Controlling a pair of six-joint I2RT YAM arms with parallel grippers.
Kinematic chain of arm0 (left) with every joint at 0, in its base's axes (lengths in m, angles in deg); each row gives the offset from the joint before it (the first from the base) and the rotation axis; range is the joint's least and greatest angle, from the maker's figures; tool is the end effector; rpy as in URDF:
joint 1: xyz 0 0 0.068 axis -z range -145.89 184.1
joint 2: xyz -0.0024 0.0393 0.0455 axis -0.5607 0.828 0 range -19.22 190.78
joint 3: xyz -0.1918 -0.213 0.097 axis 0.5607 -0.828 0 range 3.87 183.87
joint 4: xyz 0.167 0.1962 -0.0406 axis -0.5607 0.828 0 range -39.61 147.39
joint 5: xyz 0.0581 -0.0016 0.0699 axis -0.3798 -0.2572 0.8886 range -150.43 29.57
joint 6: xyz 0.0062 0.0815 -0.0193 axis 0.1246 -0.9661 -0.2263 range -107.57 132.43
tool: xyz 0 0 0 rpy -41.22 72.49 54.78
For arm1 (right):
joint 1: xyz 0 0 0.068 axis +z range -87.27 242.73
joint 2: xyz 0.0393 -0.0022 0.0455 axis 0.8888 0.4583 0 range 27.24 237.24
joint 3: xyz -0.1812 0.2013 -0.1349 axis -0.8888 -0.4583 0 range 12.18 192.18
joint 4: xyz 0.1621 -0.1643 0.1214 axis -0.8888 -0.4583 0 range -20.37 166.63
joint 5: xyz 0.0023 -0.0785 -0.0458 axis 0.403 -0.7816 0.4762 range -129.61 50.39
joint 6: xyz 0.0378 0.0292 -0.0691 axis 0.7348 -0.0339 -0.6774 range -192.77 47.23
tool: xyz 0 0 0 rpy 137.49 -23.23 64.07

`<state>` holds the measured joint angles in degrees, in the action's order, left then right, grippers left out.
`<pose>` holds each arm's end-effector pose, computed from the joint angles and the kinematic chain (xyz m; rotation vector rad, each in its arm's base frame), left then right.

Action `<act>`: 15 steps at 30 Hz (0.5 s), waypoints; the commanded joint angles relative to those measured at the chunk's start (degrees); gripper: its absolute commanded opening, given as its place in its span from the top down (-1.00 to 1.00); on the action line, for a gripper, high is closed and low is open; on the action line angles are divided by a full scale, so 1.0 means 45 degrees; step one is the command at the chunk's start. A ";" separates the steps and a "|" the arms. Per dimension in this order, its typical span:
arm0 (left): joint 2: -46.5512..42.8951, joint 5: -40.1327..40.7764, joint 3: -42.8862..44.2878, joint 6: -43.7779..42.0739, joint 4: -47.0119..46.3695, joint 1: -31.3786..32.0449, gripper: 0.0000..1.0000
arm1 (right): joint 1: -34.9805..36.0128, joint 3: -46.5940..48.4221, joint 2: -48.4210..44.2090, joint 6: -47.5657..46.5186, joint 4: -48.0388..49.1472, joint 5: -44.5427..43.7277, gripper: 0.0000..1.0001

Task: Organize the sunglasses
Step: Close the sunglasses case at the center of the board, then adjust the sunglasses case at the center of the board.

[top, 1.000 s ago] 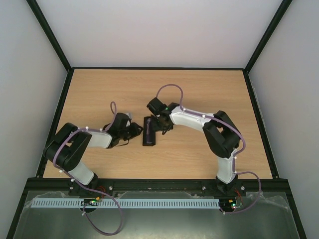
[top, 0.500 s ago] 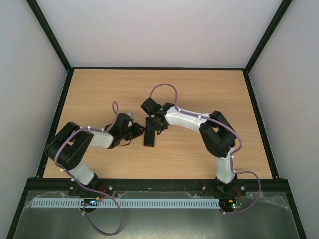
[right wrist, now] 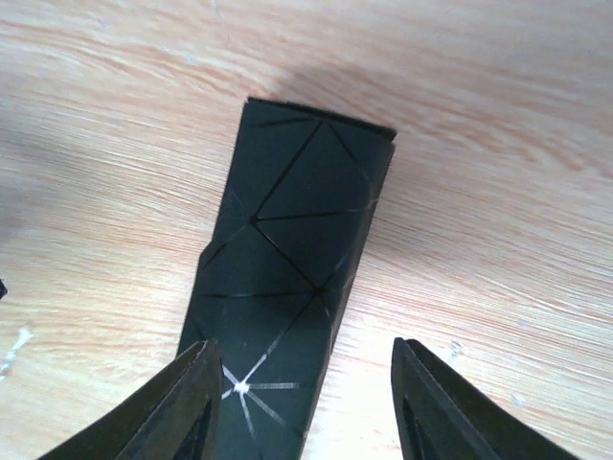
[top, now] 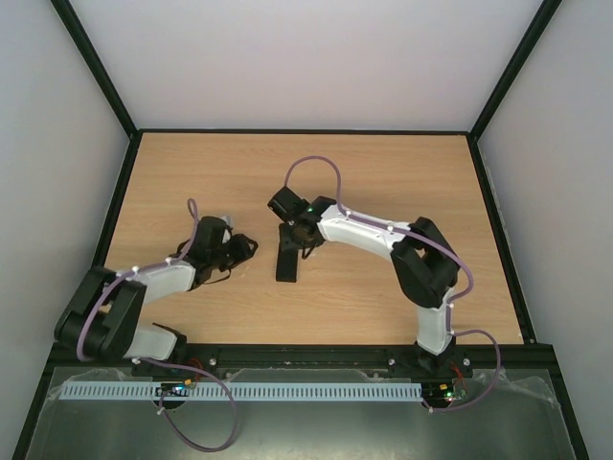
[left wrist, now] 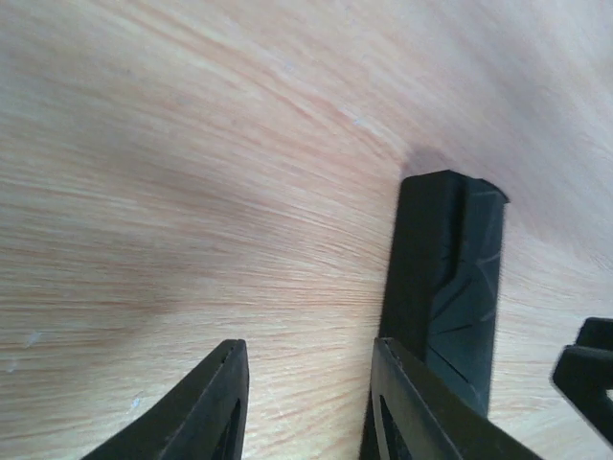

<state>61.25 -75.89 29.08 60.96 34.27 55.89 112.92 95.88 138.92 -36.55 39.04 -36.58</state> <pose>0.2455 -0.1193 0.1460 -0.4046 2.3727 -0.9241 0.2746 0.3357 0.1914 -0.3601 2.8052 0.4740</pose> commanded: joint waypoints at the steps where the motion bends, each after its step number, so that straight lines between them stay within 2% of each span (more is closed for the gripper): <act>1: -0.1349 -0.0005 -0.0124 -0.0569 0.1577 -0.0267 0.22 | -0.0320 -0.0411 -0.1495 -0.0012 -0.0616 -0.1191 -0.01; 6: -0.2068 -0.0454 -0.0617 -0.0895 0.2266 -0.0099 0.28 | -0.1032 -0.1590 -0.2071 -0.0011 -0.0596 -0.1576 -0.01; 15: -0.2187 0.0368 -0.1540 -0.0754 0.2923 0.1612 0.48 | -0.1683 -0.4184 -0.4407 0.0383 0.0113 -0.1477 -0.01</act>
<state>51.22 -75.98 23.03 57.40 45.35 60.58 105.62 80.10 124.87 -36.00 38.83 -41.63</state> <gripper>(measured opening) 0.270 0.503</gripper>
